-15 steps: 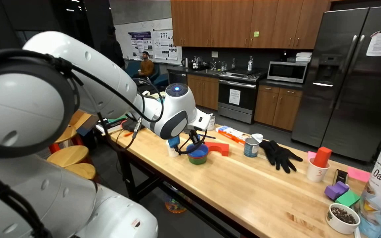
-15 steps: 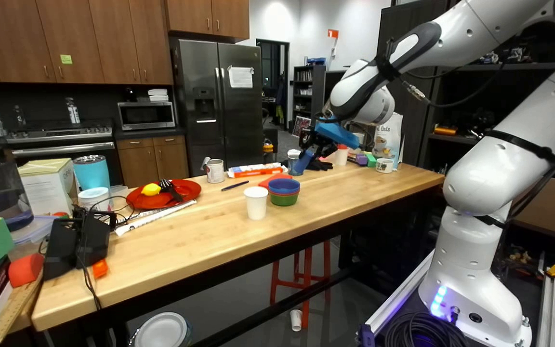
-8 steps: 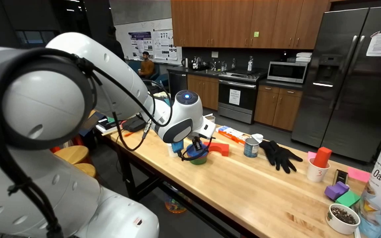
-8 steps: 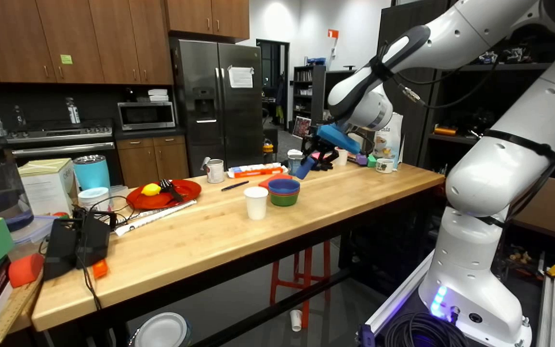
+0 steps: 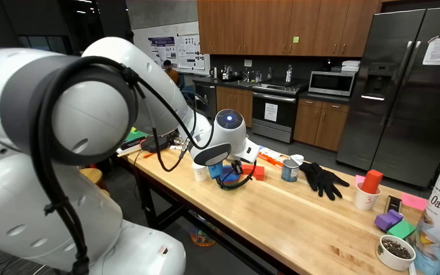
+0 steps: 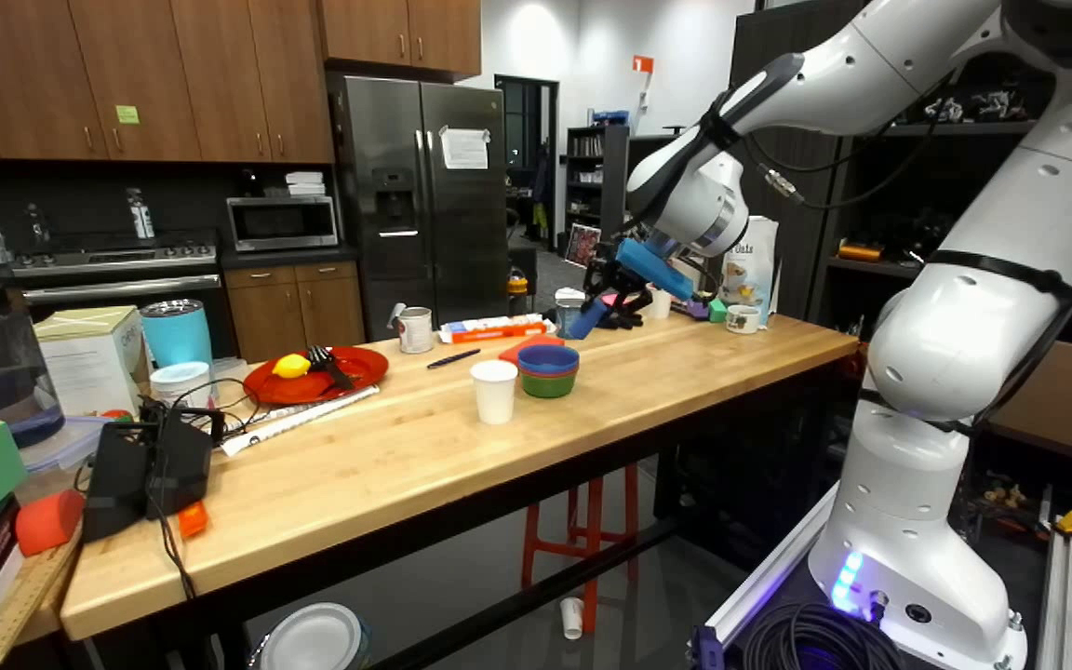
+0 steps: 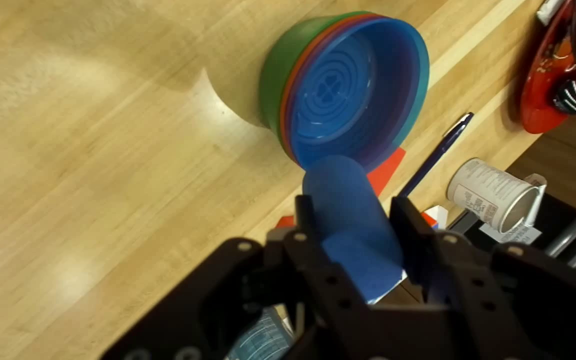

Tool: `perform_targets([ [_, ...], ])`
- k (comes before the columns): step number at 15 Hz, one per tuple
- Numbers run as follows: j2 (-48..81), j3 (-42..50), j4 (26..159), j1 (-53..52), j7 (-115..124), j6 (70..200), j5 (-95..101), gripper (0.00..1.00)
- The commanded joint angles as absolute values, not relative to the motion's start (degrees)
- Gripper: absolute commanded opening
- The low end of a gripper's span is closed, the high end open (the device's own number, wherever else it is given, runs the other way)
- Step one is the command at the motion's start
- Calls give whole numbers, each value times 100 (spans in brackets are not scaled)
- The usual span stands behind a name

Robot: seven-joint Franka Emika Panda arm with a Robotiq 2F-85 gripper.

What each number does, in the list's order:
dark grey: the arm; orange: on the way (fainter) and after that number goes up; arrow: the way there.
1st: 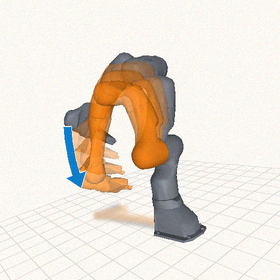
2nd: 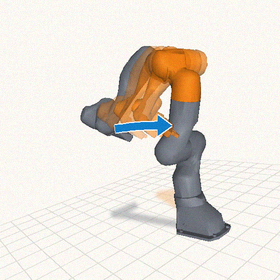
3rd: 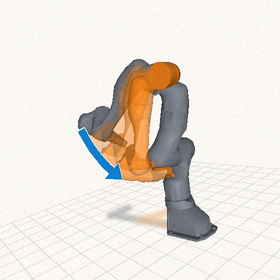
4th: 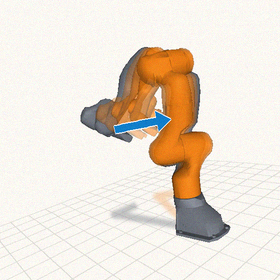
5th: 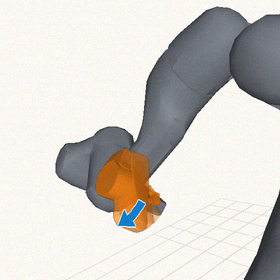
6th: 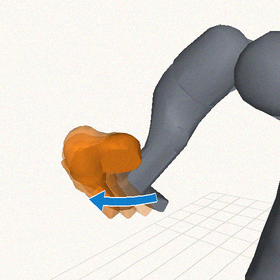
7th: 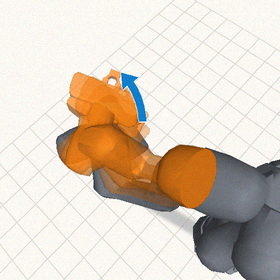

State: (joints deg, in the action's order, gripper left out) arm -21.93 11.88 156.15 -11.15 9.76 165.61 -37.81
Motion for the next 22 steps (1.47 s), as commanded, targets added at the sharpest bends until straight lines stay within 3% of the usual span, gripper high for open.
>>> perform_targets([
  [1, -2062, 1819, 15258, -1811, 40, 16610, -4497, 16],
  [7, -1931, 2501, 14926, -2561, -1077, 16244, -5393, 16],
  [13, -1606, 2723, 14787, -2665, -1201, 15363, -5329, 16],
  [14, -1538, 2707, 14774, -2626, -1128, 15298, -5257, 66],
  [16, -1435, 2684, 14741, -2609, -1082, 15287, -5222, 70],
  [20, -1234, 2670, 14610, -2636, -1083, 15247, -5281, 96],
  [22, -1165, 2664, 14548, -2642, -1090, 15220, -5304, 100],
])
